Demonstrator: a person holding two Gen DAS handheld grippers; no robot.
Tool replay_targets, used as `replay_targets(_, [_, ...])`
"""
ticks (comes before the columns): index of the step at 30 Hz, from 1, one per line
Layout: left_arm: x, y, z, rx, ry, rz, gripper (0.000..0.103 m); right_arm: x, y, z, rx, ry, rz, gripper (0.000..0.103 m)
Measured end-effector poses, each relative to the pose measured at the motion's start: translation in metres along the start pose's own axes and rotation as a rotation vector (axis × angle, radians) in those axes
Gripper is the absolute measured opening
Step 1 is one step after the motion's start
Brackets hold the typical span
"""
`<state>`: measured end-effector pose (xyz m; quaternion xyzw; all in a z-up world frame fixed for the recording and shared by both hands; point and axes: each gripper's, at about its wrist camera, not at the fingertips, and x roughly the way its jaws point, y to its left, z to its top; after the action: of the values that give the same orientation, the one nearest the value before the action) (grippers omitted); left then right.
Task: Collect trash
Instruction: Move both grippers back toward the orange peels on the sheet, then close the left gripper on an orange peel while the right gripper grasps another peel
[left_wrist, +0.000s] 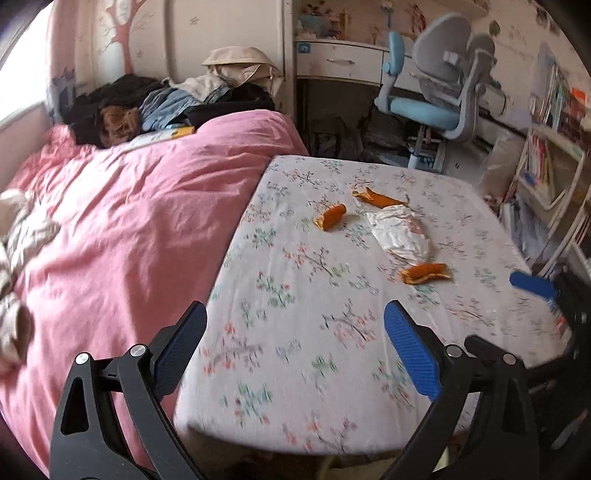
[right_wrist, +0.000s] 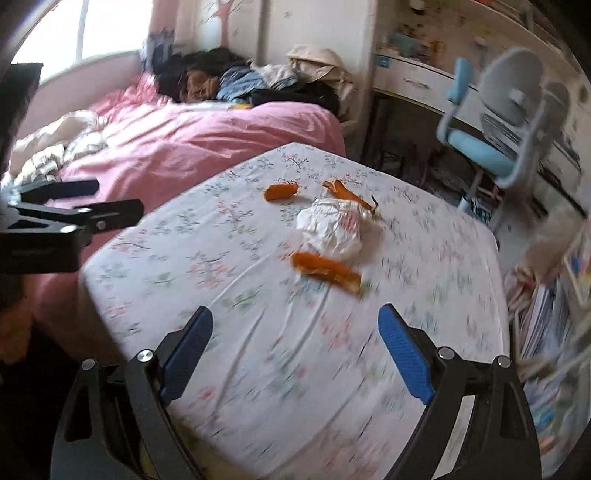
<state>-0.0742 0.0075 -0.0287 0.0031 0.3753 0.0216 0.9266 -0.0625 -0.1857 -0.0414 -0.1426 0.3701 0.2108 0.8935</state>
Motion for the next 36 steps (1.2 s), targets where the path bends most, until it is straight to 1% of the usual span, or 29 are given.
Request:
replay_targets(4, [0.018, -0.009, 0.016, 0.059, -0.006, 0.023, 0.093, 0.028, -0.014, 0.009, -0.011, 0.031, 0.016, 0.087])
replay_targets(11, [0.048, -0.025, 0.035, 0.111, 0.003, 0.028, 0.093, 0.061, -0.027, 0.013, 0.01, 0.076, 0.068, 0.086])
replay_targets(15, [0.069, -0.038, 0.045, 0.16, 0.006, 0.02, 0.093, 0.074, -0.031, 0.014, 0.018, 0.105, 0.089, 0.081])
replay_targets(16, [0.078, -0.04, 0.049, 0.167, 0.014, 0.011, 0.093, 0.076, -0.033, 0.014, 0.022, 0.113, 0.094, 0.079])
replay_targets(19, [0.099, -0.043, 0.057, 0.16, 0.04, -0.019, 0.093, 0.08, -0.038, 0.015, 0.036, 0.124, 0.109, 0.076])
replay_targets(22, [0.125, -0.043, 0.066, 0.147, 0.074, -0.059, 0.093, 0.084, -0.045, 0.015, 0.056, 0.132, 0.125, 0.07])
replay_targets(28, [0.163, -0.039, 0.08, 0.123, 0.121, -0.094, 0.093, 0.091, -0.053, 0.017, 0.081, 0.149, 0.158, 0.06])
replay_targets(30, [0.172, -0.037, 0.084, 0.119, 0.133, -0.098, 0.093, 0.09, -0.053, 0.017, 0.074, 0.156, 0.161, 0.054])
replay_targets(36, [0.195, -0.023, 0.095, 0.079, 0.152, -0.095, 0.093, 0.089, -0.053, 0.019, 0.046, 0.189, 0.19, 0.05])
